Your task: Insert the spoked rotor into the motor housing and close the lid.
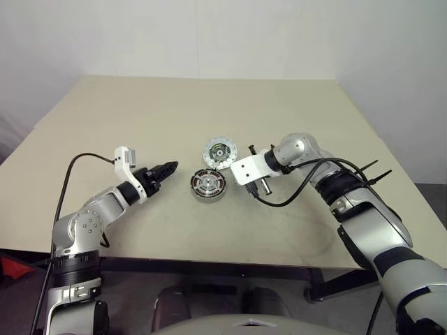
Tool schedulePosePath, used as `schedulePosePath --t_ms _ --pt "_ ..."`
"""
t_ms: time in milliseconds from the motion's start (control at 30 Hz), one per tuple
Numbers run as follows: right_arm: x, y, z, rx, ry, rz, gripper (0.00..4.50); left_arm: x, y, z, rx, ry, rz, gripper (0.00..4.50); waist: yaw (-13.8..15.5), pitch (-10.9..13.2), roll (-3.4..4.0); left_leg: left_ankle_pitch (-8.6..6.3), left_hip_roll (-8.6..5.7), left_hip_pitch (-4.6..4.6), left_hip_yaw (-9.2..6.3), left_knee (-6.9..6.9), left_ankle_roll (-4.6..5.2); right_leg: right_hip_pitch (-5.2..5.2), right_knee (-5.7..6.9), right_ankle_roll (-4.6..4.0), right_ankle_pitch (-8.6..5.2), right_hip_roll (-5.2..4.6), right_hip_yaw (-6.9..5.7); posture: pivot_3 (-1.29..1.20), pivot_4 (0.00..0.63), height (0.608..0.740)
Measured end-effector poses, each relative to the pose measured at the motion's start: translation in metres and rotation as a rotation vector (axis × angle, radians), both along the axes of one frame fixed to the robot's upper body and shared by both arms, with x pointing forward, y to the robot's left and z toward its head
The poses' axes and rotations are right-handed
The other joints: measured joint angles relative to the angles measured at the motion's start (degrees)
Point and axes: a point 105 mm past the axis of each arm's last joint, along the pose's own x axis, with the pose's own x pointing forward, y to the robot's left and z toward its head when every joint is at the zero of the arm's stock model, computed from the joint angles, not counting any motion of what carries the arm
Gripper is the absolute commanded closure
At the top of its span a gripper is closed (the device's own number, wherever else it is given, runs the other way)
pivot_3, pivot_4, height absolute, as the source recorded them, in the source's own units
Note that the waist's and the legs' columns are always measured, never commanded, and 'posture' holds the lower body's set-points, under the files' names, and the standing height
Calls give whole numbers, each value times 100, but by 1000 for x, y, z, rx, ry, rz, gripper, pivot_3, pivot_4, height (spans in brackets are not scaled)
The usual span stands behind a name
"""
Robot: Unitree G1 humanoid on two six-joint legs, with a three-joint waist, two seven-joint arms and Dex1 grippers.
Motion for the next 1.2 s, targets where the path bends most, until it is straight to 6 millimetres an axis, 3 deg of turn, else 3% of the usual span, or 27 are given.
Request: schedulePosePath --t_ms 167,400,700,900,1200 --pt "-3 8 13 8 -29 52 2307 0 0 0 0 -1 -1 1899 4 0 0 0 0 0 0 0 0 0 0 0 0 0 0 0 0 740" --pt "1 12 24 -65 -109 142 2307 3 0 0 -1 3 -1 1899 2 0 0 0 0 0 0 1 0 0 1 0 0 0 0 0 0 740" --pt "-13 16 4 -255 -120 376 2307 5 0 1 -7 -13 9 1899 -1 0 0 0 1 -2 0 3 1 -1 2 0 0 -1 -1 0 0 740" --pt "-13 24 3 -259 -138 415 2307 0 2 -8 -10 14 27 1899 -83 0 -1 0 3 0 0 3 0 0 6 -1 0 2 0 0 0 740" --pt "-13 29 2 -248 -148 427 2307 0 3 -6 -5 5 31 1899 -168 0 -1 0 6 2 0 3 0 0 10 -2 1 6 1 0 0 740"
